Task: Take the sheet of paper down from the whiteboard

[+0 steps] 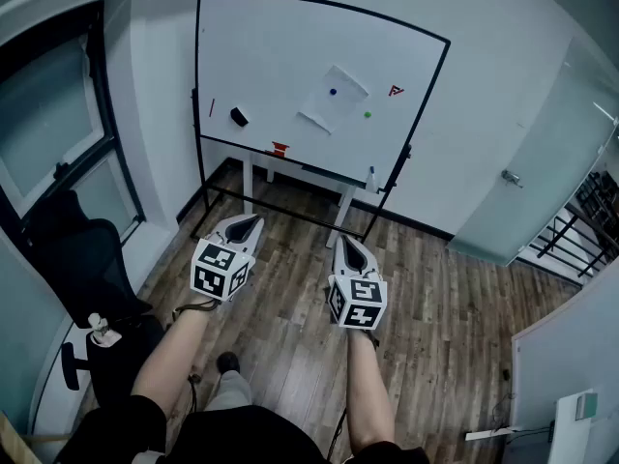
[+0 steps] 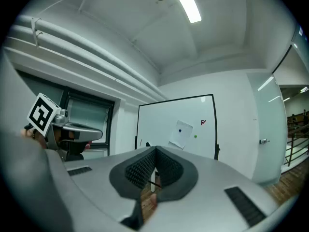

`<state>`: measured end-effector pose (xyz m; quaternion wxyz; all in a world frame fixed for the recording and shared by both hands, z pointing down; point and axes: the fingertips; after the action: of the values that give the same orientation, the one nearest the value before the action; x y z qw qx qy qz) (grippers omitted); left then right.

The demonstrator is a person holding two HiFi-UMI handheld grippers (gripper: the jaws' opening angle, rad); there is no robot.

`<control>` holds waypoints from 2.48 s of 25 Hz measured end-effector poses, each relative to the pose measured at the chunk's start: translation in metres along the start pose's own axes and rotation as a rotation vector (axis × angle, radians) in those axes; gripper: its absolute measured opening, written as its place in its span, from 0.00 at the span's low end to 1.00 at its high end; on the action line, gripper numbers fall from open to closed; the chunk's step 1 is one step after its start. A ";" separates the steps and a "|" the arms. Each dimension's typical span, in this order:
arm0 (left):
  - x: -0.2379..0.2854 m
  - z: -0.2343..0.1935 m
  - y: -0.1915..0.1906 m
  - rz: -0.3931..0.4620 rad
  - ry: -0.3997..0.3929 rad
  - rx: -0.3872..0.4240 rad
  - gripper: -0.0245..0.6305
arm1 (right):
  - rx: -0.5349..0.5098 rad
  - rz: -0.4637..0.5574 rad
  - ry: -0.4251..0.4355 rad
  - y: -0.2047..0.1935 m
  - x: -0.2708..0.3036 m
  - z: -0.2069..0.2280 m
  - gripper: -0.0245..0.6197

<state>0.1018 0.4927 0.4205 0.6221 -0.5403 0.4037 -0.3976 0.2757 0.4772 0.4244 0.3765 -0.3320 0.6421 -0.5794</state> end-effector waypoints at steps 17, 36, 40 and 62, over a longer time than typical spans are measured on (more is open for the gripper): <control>0.046 -0.050 -0.019 0.006 -0.021 -0.040 0.07 | -0.038 -0.027 0.011 -0.016 0.069 -0.010 0.08; 0.197 -0.192 -0.038 0.020 -0.106 -0.037 0.07 | -0.086 -0.036 -0.044 -0.032 0.273 0.004 0.08; 0.220 -0.208 -0.047 0.017 -0.126 -0.039 0.07 | -0.064 -0.042 -0.067 -0.045 0.297 0.009 0.08; 0.422 -0.281 -0.074 0.007 -0.087 -0.022 0.07 | -0.034 -0.041 -0.030 -0.085 0.489 0.125 0.08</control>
<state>-0.0138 -0.0064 0.4382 0.6346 -0.5626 0.3822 -0.3671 0.1404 -0.0158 0.4547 0.3683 -0.3602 0.6391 -0.5711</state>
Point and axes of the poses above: the fingertips, and each gripper's own axes: x forward along the fingers, z to its right, y out of its top, and after that the axes turned 9 degrees about z, right-handed
